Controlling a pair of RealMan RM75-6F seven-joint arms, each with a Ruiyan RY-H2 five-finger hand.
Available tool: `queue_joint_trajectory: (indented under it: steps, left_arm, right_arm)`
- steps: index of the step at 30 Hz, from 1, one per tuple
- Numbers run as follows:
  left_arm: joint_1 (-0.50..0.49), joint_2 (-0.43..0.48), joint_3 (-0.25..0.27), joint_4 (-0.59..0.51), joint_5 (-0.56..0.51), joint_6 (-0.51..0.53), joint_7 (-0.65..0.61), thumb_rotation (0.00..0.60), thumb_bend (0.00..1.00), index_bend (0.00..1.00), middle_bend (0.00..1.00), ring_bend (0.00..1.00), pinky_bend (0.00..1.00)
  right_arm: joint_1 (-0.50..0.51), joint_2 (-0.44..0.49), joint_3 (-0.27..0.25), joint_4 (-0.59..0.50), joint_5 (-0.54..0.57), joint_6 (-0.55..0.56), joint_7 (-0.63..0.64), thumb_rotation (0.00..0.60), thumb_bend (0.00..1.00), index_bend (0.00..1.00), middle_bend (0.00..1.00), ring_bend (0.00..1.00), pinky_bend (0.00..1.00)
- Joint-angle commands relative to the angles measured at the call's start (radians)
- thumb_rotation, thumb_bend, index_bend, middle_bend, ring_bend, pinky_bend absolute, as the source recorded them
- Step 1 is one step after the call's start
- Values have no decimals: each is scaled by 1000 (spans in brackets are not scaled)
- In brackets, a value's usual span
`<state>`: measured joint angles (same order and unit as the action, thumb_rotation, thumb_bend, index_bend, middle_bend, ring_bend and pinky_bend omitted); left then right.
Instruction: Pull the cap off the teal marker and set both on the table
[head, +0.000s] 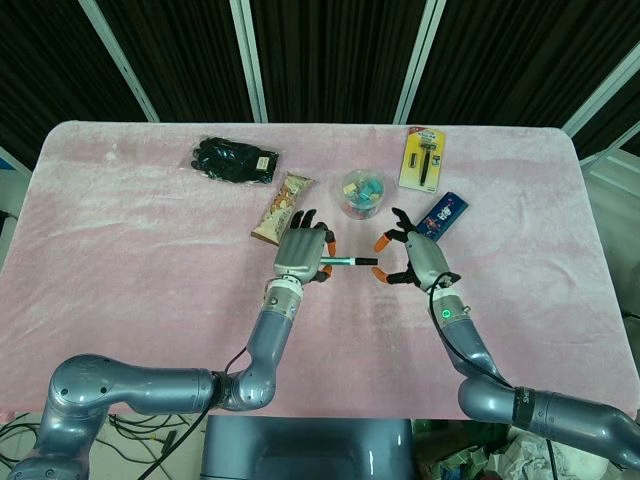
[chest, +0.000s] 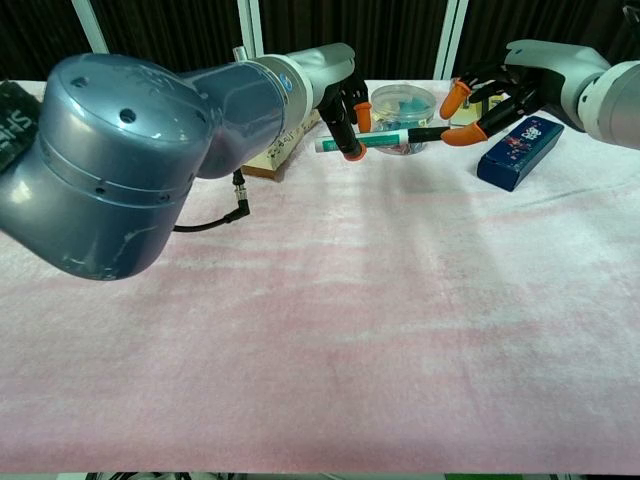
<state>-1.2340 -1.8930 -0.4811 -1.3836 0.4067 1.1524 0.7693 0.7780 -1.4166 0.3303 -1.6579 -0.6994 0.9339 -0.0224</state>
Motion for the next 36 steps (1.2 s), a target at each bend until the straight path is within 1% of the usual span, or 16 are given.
queue_joint_trajectory:
  steps: [1,20,36]
  left_arm:
    - [0,-4,2,6,5,6,0,600,496,719,303,0,0]
    - [1,-14,-6,6,11,11,2,600,497,720,305,0,0]
    - [7,-11,-7,0,14,12,6,600,497,721,307,0,0]
  right_arm:
    - [0,-2,1,1,0,0,0,600,182,515,0,101,175]
    - [1,-7,5,4,12,4,-20,600,188,525,0,101,175]
    - [4,-26,7,22,25,-7,-25,600,215,570,0,102,175]
